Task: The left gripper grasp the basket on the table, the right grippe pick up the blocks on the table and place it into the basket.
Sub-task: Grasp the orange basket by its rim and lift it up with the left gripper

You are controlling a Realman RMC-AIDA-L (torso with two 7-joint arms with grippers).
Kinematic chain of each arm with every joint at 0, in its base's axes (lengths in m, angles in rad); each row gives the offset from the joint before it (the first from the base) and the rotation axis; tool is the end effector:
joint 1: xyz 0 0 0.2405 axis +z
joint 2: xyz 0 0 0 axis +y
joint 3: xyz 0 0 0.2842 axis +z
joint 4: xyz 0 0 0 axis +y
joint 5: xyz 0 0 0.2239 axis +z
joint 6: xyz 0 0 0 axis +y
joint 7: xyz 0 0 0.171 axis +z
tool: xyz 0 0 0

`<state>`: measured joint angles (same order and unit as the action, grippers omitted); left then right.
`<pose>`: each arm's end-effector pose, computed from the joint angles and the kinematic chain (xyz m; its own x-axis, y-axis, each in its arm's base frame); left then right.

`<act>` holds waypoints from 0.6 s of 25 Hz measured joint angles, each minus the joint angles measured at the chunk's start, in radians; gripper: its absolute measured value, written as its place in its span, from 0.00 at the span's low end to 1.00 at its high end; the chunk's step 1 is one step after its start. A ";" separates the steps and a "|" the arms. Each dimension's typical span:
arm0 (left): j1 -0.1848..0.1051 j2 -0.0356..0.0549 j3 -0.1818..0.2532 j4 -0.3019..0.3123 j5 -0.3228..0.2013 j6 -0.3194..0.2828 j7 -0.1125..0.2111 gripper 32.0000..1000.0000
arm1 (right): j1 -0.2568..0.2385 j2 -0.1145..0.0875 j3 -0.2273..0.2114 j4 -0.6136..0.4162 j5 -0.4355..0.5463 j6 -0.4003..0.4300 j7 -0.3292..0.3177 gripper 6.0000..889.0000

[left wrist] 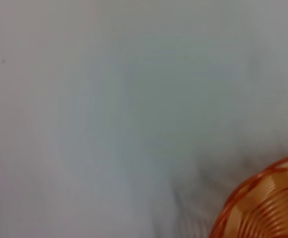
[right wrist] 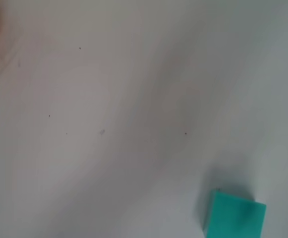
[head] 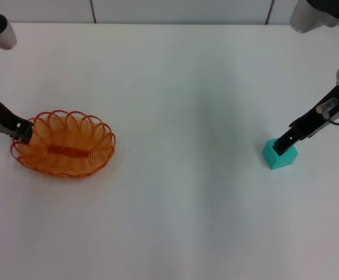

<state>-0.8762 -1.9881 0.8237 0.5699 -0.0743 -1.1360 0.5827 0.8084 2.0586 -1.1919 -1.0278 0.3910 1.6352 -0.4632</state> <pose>-0.3413 0.4557 0.0011 0.4089 0.9103 -0.0647 0.6384 -0.3360 -0.6925 0.2303 0.4115 -0.0280 0.4824 -0.8375 0.2568 -0.6904 -0.5439 -0.4770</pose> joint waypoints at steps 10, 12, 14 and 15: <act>-0.001 0.0010 0.000 0.005 -0.003 -0.002 0.000 0.14 | 0.000 0.000 0.000 0.000 0.000 0.000 0.000 0.89; -0.001 0.0009 0.000 0.005 -0.004 -0.002 0.000 0.13 | 0.000 0.000 0.000 0.001 0.000 0.000 0.000 0.89; -0.001 0.0006 0.000 0.005 -0.004 -0.004 0.000 0.12 | 0.000 0.000 0.000 0.001 0.000 0.000 -0.001 0.89; -0.001 0.0006 0.000 0.006 -0.006 -0.006 0.000 0.12 | 0.000 0.000 0.000 0.002 0.000 0.000 -0.001 0.89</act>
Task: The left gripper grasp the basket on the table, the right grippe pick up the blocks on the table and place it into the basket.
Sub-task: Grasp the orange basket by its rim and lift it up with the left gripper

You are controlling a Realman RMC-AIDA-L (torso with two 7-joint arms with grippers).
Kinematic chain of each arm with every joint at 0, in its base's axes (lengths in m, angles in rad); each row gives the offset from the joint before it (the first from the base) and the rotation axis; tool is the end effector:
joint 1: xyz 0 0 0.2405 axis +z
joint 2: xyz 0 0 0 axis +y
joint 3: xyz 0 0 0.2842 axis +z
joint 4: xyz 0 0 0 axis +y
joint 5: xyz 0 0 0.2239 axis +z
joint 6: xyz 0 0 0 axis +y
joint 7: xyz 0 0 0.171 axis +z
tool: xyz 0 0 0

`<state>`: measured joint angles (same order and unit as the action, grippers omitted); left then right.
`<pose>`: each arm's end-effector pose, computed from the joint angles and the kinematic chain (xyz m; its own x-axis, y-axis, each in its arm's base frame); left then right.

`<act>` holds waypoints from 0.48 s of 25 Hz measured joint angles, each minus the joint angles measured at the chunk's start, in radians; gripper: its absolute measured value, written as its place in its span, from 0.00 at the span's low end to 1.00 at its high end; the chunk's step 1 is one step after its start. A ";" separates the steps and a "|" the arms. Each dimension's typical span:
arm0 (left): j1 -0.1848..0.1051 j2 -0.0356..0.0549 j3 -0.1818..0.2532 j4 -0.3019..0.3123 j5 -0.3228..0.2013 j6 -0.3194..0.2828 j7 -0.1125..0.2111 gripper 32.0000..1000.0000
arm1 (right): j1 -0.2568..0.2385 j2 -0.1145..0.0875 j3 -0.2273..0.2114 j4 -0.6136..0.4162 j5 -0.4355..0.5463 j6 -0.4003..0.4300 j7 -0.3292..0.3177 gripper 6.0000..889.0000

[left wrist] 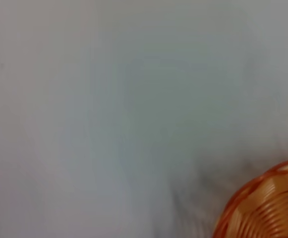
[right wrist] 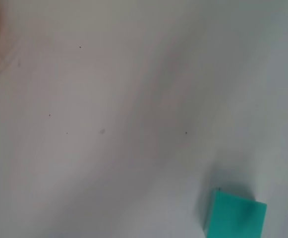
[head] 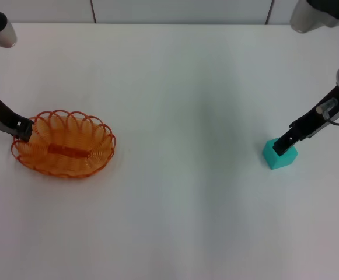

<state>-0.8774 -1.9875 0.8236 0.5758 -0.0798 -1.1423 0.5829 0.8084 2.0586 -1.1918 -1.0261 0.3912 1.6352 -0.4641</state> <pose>-0.3393 0.4566 0.0018 0.4105 0.9098 -0.0614 0.6415 -0.3360 -0.6897 0.2306 0.4113 -0.0282 0.4818 -0.8375 0.2579 -0.6908 -0.5441 -0.4762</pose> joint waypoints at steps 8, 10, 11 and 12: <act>0.000 -0.0057 -0.005 0.064 -0.040 -0.093 -0.007 0.12 | 0.000 0.000 0.000 0.011 0.000 -0.001 -0.001 0.88; -0.001 -0.0130 -0.005 0.098 -0.053 -0.128 -0.009 0.11 | 0.000 0.000 0.000 0.013 0.000 -0.003 -0.001 0.88; -0.001 -0.0177 -0.005 0.115 -0.054 -0.145 -0.010 0.11 | 0.000 0.000 0.000 0.014 0.000 -0.005 -0.001 0.88; -0.001 -0.0220 -0.005 0.131 -0.055 -0.159 -0.012 0.10 | 0.000 0.000 0.000 0.017 0.000 -0.008 -0.001 0.88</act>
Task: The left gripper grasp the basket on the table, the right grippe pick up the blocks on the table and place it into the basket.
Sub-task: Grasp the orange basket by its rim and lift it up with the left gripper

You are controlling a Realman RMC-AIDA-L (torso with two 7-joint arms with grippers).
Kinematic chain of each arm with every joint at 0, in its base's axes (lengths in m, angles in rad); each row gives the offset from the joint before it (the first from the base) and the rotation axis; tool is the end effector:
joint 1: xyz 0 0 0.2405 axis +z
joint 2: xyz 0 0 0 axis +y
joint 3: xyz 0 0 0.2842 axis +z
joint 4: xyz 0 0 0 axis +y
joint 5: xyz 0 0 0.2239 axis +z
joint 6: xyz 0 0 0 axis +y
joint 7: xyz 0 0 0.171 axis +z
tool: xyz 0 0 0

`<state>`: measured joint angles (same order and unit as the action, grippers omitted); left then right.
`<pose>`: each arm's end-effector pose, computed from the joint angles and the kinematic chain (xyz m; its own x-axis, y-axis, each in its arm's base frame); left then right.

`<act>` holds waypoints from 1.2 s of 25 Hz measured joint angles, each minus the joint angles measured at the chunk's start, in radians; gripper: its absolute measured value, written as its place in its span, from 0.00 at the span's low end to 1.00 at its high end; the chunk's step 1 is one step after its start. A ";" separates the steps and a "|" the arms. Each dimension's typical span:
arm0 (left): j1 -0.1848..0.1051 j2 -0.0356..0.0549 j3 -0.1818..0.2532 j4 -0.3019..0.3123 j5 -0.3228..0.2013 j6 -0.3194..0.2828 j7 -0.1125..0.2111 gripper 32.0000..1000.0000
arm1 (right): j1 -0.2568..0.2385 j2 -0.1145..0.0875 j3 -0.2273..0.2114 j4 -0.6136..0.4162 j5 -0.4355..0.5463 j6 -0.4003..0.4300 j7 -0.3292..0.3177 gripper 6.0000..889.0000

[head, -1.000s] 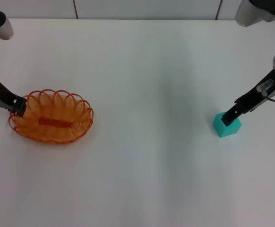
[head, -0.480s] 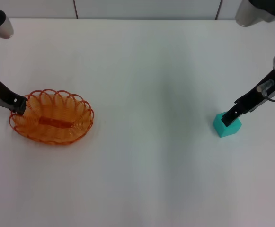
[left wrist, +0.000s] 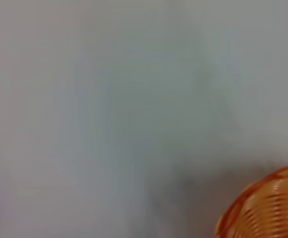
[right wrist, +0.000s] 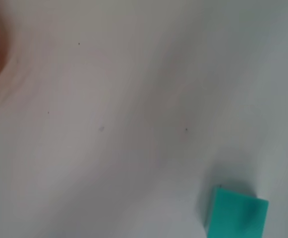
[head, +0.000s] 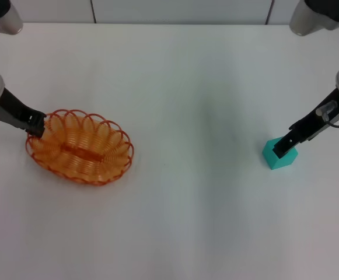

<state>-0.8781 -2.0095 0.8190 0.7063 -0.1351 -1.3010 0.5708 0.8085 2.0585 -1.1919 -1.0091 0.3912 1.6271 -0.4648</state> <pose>-0.3090 0.4540 0.0043 0.4025 0.9140 -0.0506 0.6997 -0.3428 -0.6268 0.2338 0.4106 -0.0304 0.4743 -0.8408 0.2608 -0.6955 -0.5395 -0.4746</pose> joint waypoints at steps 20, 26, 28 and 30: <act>-0.024 -0.0374 0.012 0.315 -0.175 -0.380 -0.160 0.06 | 0.011 -0.005 0.000 0.015 0.000 -0.015 -0.002 0.87; -0.051 -0.0413 0.015 0.351 -0.234 -0.439 -0.196 0.06 | 0.007 -0.006 0.000 0.019 0.000 -0.016 -0.002 0.87; -0.058 -0.0425 0.015 0.358 -0.241 -0.443 -0.205 0.06 | 0.001 -0.006 0.000 0.022 0.000 -0.018 -0.002 0.87; -0.065 -0.0431 0.015 0.363 -0.245 -0.444 -0.214 0.06 | 0.001 -0.006 0.000 0.029 0.000 -0.026 -0.002 0.87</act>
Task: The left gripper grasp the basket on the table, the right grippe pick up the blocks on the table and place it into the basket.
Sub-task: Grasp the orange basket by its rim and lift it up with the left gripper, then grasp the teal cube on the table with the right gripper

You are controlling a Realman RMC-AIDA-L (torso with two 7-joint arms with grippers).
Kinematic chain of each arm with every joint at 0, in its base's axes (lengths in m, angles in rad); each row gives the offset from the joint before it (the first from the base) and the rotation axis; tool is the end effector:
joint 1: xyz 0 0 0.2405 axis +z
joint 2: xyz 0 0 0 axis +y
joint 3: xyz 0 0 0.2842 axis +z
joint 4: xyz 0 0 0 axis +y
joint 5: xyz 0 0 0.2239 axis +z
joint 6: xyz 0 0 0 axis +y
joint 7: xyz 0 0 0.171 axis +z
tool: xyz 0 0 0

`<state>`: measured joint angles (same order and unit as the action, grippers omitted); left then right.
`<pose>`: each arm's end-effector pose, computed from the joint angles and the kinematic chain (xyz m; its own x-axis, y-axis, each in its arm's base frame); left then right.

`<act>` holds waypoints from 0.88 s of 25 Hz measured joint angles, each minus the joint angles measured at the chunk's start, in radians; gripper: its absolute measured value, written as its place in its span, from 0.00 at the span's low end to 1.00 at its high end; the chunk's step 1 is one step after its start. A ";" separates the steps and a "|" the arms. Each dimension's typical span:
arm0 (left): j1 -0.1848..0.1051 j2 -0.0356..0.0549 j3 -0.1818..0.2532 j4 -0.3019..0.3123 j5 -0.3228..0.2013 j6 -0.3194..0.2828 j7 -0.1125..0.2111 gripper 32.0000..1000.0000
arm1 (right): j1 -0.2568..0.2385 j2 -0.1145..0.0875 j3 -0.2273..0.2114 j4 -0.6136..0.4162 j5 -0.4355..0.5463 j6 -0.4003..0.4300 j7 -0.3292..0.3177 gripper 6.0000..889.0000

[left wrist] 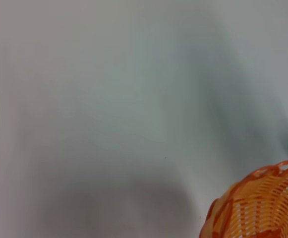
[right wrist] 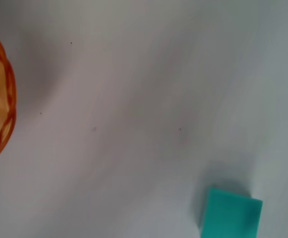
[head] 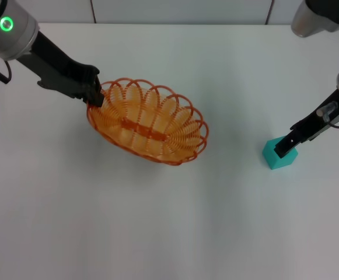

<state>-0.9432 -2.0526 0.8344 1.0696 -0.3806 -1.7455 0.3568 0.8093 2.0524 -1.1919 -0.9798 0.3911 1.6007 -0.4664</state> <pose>-0.1815 0.4418 0.0176 0.3794 0.9252 0.0087 0.8573 -0.3480 -0.3793 0.2399 0.4126 -0.0313 0.4670 -0.8467 0.2548 -0.6979 -0.5299 -0.4818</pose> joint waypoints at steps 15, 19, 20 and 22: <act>-0.033 0.0018 0.000 -0.004 -0.006 0.010 -0.014 0.06 | 0.006 0.000 -0.007 0.037 -0.014 -0.060 0.010 0.86; -0.034 0.0033 0.000 -0.006 -0.003 0.011 -0.009 0.06 | 0.011 0.000 -0.008 0.084 -0.016 -0.092 0.015 0.86; -0.034 0.0033 0.000 -0.006 -0.003 0.011 -0.009 0.06 | 0.014 0.000 -0.008 0.102 -0.017 -0.103 0.017 0.86; -0.036 0.0045 0.000 -0.007 0.001 0.015 -0.007 0.06 | 0.021 0.000 -0.009 0.139 -0.021 -0.125 0.018 0.86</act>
<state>-0.9789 -2.0480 0.8345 1.0630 -0.3800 -1.7308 0.3502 0.8306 2.0524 -1.2006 -0.8410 0.3697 1.4757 -0.4479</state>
